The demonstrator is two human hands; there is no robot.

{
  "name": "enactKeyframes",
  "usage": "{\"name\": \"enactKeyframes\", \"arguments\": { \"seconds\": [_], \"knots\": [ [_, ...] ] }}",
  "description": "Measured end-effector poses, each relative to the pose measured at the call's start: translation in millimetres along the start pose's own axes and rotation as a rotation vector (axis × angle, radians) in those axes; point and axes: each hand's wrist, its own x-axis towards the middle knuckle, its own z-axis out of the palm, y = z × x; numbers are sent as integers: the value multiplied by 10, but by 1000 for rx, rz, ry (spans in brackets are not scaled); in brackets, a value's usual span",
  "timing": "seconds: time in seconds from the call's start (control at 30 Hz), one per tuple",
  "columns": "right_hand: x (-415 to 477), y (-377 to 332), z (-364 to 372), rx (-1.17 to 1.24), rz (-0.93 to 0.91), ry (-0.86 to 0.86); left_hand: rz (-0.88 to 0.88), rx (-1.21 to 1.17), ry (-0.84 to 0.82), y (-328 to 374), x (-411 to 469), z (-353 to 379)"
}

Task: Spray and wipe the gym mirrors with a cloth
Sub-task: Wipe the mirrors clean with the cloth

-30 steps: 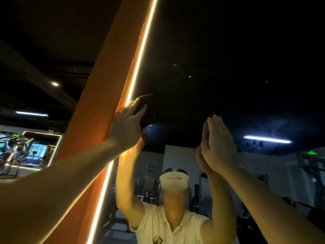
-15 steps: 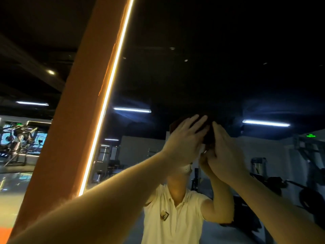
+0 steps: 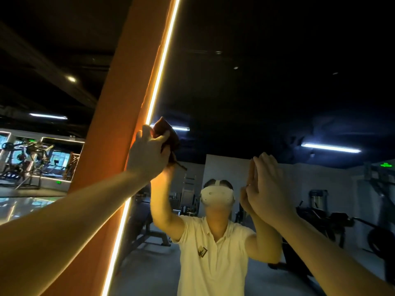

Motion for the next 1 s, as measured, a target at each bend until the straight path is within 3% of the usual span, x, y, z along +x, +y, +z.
{"name": "enactKeyframes", "arguments": {
  "seconds": [0.17,0.37,0.47,0.6,0.67,0.73,0.8,0.87,0.93,1.0],
  "knots": [
    [-15,-53,111,-94,12,51,138,-33,-29,290,383,-133],
    [-58,42,137,-117,-19,46,97,-212,28,729,771,94],
    [-90,30,212,-112,-11,95,302,-289,-1,828,127,277],
    [-128,-13,275,-43,-7,162,626,-193,-203,784,-1040,338],
    [-129,4,302,-34,-17,183,807,-32,-282,655,-1041,277],
    [-122,52,323,-42,-38,194,893,129,-226,528,-577,233],
    [-112,123,337,-44,-72,205,728,263,-51,393,79,201],
    [-120,183,356,-63,-106,227,383,312,147,271,660,84],
    [-132,220,383,-65,-123,249,75,220,178,322,933,49],
    [-127,221,389,-45,-122,263,5,150,180,573,814,113]
  ]
}}
